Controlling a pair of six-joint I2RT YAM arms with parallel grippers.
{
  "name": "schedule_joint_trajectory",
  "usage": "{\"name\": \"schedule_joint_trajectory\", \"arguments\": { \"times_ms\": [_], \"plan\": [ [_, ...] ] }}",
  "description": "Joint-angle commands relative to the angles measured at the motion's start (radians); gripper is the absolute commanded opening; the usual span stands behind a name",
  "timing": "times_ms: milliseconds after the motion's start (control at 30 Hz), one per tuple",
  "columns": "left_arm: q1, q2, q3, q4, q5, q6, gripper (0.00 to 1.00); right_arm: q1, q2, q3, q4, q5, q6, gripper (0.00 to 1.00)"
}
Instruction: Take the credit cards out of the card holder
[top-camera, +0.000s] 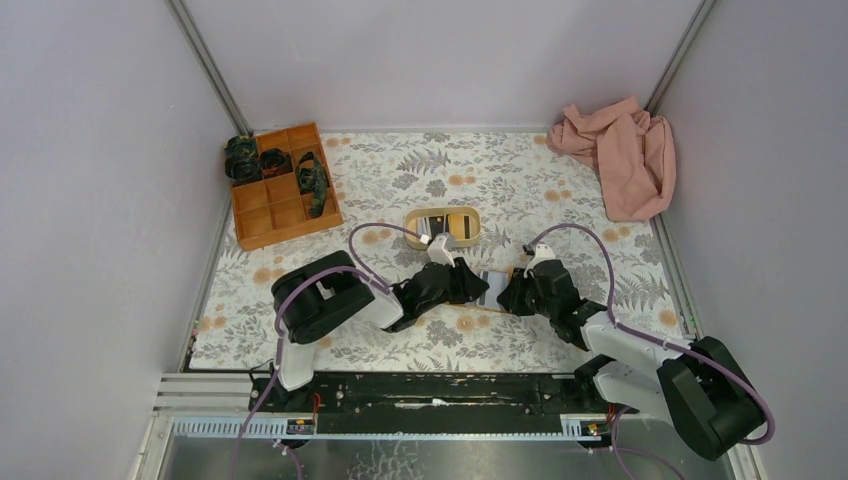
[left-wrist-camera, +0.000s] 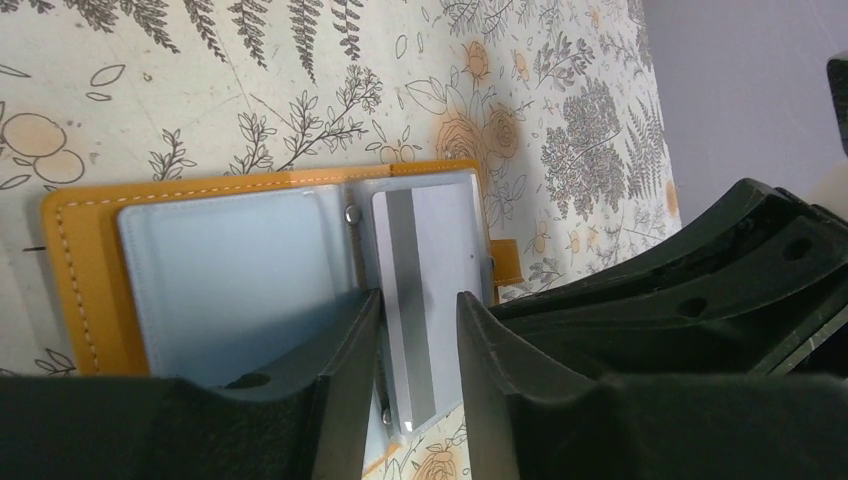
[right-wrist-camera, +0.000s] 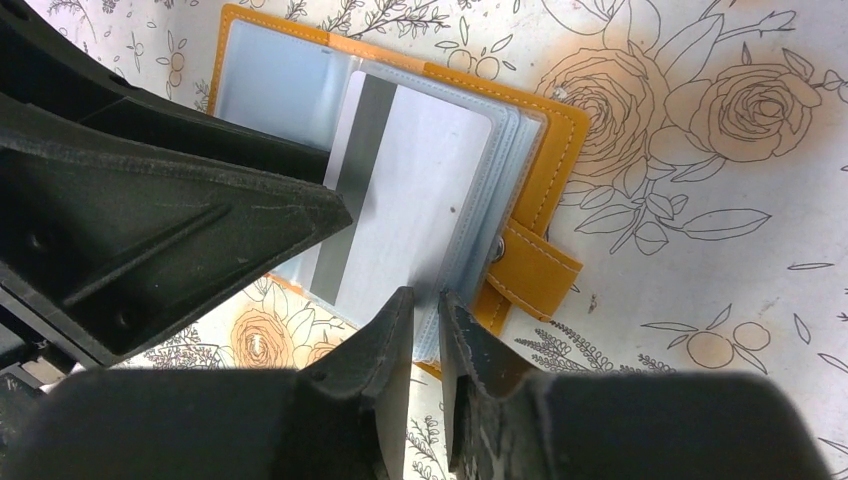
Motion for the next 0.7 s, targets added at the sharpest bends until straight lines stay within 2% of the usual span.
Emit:
{"name": "schedule_joint_trajectory", "arguments": {
  "times_ms": [0, 167, 367, 500, 667],
  "plan": [
    [-0.012, -0.007, 0.009, 0.12, 0.115, -0.043, 0.36, 0.003, 0.025, 0.024, 0.014, -0.025, 0.008, 0.22],
    [-0.012, -0.039, -0.032, 0.184, 0.151, -0.066, 0.21, 0.004, 0.026, 0.028, 0.0, 0.002, 0.015, 0.23],
    [-0.011, -0.057, -0.041, 0.201, 0.184, -0.08, 0.14, 0.003, 0.033, 0.031, -0.004, 0.005, 0.019, 0.24],
    [-0.012, -0.051, -0.031, 0.231, 0.21, -0.096, 0.14, 0.004, 0.036, 0.031, -0.005, 0.007, 0.019, 0.24],
    [-0.011, -0.001, 0.024, 0.238, 0.28, -0.115, 0.23, 0.003, 0.041, 0.032, -0.003, 0.003, 0.017, 0.26]
  ]
}}
